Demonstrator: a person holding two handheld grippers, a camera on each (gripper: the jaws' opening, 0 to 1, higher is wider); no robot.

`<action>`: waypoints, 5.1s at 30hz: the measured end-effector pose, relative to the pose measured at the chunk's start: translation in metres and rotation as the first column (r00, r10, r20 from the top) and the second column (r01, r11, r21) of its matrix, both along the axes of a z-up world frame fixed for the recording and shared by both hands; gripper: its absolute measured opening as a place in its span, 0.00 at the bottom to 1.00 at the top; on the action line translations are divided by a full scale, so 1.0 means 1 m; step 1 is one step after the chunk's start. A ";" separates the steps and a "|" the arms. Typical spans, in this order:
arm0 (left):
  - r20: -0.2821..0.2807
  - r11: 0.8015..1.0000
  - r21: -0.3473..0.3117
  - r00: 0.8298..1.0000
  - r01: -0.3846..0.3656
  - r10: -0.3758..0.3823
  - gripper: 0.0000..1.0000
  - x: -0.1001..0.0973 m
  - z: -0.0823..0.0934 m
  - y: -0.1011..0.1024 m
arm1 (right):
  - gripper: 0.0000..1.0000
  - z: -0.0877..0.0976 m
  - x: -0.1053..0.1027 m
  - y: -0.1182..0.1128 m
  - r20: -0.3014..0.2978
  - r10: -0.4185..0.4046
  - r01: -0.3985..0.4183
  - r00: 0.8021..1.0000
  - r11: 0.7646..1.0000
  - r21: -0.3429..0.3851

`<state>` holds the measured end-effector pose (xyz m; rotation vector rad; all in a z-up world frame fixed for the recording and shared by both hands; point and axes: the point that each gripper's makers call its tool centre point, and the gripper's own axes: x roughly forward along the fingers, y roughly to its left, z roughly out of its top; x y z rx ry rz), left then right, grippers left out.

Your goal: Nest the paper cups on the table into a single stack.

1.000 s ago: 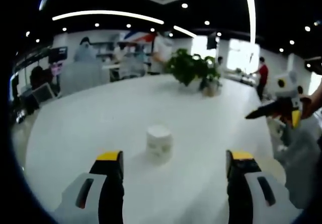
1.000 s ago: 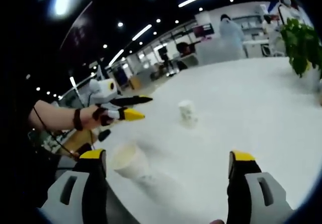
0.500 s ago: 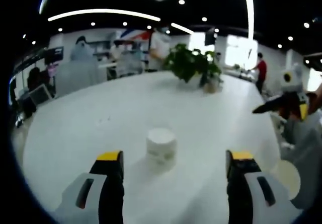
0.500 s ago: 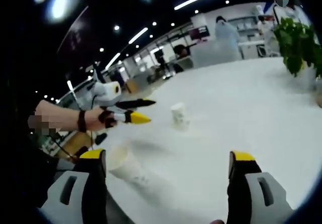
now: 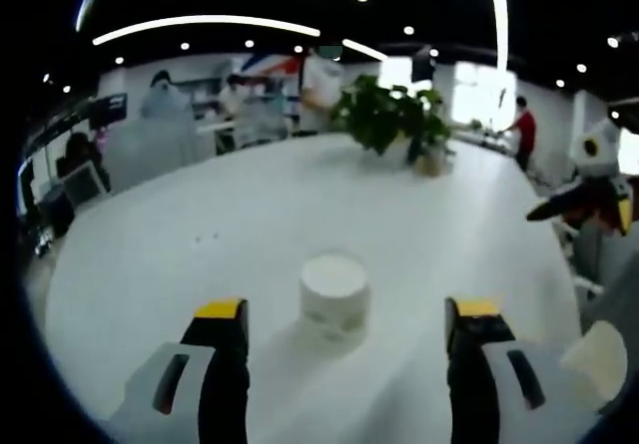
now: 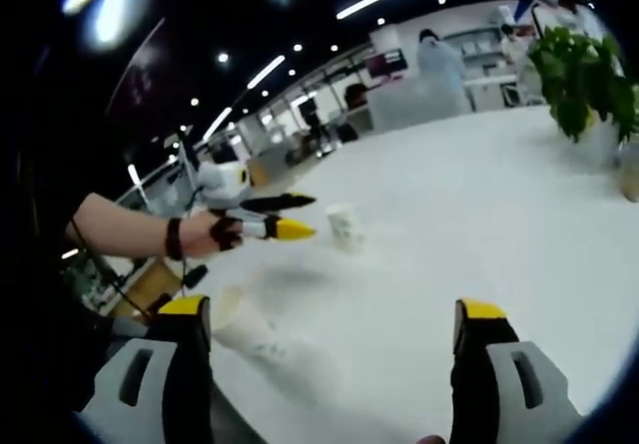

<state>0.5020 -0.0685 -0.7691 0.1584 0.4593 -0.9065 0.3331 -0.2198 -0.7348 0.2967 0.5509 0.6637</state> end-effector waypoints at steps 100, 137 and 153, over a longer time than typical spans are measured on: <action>0.062 0.991 -0.008 0.989 0.137 -0.136 0.38 -0.026 0.090 -0.021 | 0.95 0.021 -0.043 0.013 0.027 -0.052 0.049 0.998 0.996 0.079; 0.087 0.933 -0.140 0.943 0.331 -0.321 0.38 -0.129 0.153 -0.002 | 0.83 0.048 -0.066 0.083 0.085 0.015 -0.028 0.996 0.988 0.150; 0.089 0.923 -0.143 0.933 0.358 -0.348 0.38 -0.149 0.156 -0.008 | 0.73 0.056 -0.067 0.091 0.099 0.054 -0.073 0.994 0.978 0.196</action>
